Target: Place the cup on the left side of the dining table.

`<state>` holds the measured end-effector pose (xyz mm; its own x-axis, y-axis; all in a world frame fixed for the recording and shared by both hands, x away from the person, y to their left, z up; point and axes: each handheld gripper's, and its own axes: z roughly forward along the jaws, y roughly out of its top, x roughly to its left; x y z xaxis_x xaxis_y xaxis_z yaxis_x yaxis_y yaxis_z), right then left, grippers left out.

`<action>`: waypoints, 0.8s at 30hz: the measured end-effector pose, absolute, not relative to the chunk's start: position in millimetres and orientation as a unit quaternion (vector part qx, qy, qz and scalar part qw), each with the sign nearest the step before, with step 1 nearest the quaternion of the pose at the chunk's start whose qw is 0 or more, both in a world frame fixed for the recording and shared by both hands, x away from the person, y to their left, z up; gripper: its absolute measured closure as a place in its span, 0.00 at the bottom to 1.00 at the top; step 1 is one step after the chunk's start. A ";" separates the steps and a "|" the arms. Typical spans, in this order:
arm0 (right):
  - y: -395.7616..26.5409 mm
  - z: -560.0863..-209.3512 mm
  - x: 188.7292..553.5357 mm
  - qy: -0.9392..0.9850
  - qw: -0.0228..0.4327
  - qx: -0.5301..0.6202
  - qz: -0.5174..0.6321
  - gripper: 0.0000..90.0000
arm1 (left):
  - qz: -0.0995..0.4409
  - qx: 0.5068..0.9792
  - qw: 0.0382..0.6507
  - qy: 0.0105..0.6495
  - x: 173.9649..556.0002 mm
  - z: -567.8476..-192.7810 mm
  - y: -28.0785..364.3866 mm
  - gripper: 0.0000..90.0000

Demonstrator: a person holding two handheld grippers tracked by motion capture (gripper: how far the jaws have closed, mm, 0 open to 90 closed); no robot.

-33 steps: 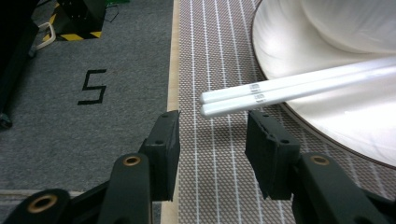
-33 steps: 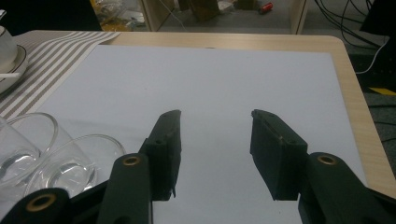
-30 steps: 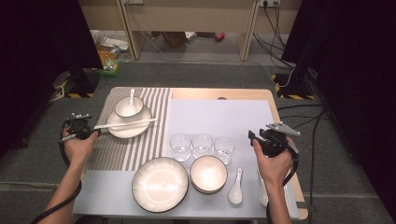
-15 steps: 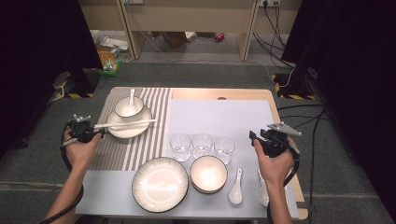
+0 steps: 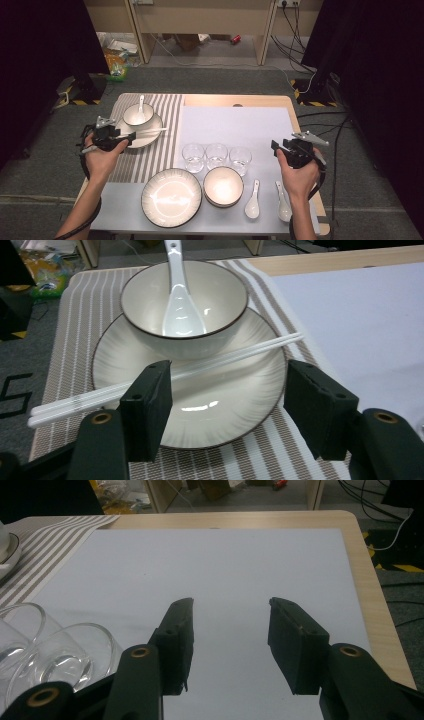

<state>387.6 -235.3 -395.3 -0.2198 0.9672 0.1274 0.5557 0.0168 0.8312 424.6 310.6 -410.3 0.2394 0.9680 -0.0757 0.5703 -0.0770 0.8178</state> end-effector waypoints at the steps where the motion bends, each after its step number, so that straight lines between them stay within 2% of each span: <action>1: -235.8 -395.1 387.5 0.667 0.253 0.572 0.405 0.59 | 0.260 0.688 0.387 0.557 423.7 -408.6 308.1 0.39; 24: -234.9 -393.0 386.4 0.666 0.252 0.574 0.405 0.59 | 0.238 0.728 0.414 0.493 415.9 -395.2 249.6 0.38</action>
<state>386.4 -234.9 -393.0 -0.2145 0.9682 0.1284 0.5604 0.0143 0.8281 415.9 249.6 -395.2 0.4020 0.9136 -0.0618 0.5204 -0.1724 0.8363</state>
